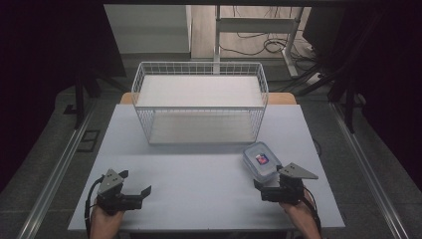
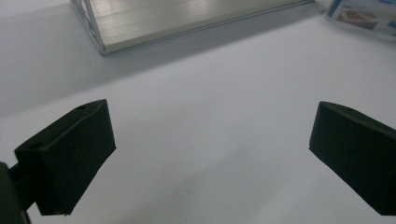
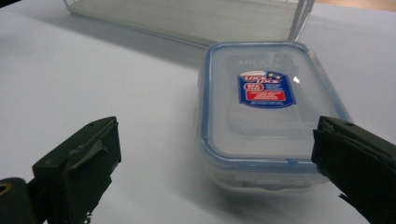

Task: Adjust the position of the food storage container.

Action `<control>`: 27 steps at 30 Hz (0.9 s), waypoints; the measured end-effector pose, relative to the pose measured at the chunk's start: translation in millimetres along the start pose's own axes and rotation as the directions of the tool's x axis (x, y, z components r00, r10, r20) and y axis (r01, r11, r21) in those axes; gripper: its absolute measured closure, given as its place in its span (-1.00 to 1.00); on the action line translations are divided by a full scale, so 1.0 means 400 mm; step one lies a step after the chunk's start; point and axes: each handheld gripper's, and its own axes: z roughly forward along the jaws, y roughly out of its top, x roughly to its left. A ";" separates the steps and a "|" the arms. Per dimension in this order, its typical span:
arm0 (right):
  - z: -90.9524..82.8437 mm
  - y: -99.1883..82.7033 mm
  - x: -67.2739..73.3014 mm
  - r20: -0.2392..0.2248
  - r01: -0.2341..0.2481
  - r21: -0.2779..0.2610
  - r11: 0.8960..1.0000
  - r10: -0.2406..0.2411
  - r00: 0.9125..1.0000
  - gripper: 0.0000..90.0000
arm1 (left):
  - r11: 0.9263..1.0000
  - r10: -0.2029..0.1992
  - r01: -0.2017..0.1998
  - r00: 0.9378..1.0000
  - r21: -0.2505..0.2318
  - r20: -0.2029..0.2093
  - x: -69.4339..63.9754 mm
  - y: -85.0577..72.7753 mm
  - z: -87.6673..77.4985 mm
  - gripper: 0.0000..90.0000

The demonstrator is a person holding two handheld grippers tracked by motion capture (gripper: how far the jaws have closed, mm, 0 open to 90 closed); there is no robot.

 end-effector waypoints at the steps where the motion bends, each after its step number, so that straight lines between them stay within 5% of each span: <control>1: 0.000 0.001 -0.001 0.004 -0.002 -0.002 1.000 0.002 1.000 -0.97 | 1.000 0.002 -0.003 1.000 0.009 0.004 0.000 -0.001 0.003 -1.00; 7: 0.003 0.003 0.000 0.050 0.012 -0.001 1.000 -0.012 0.999 -1.00 | 1.000 0.020 -0.020 1.000 0.019 0.012 -0.003 -0.001 0.010 -1.00; 19: 0.009 0.019 -0.006 0.008 0.001 0.078 0.997 -0.001 1.000 -1.00 | 0.999 0.015 -0.016 0.999 0.029 0.036 -0.006 -0.002 0.020 -1.00; 23: 0.016 0.026 -0.017 0.003 -0.011 0.099 0.995 0.011 1.000 -0.92 | 0.999 0.020 -0.021 0.999 0.032 0.035 -0.008 -0.002 0.022 -1.00; 27: 0.012 0.042 -0.030 0.004 -0.023 0.075 0.997 0.022 1.000 -0.62 | 0.999 0.027 -0.029 0.999 0.038 0.036 -0.011 -0.002 0.026 -1.00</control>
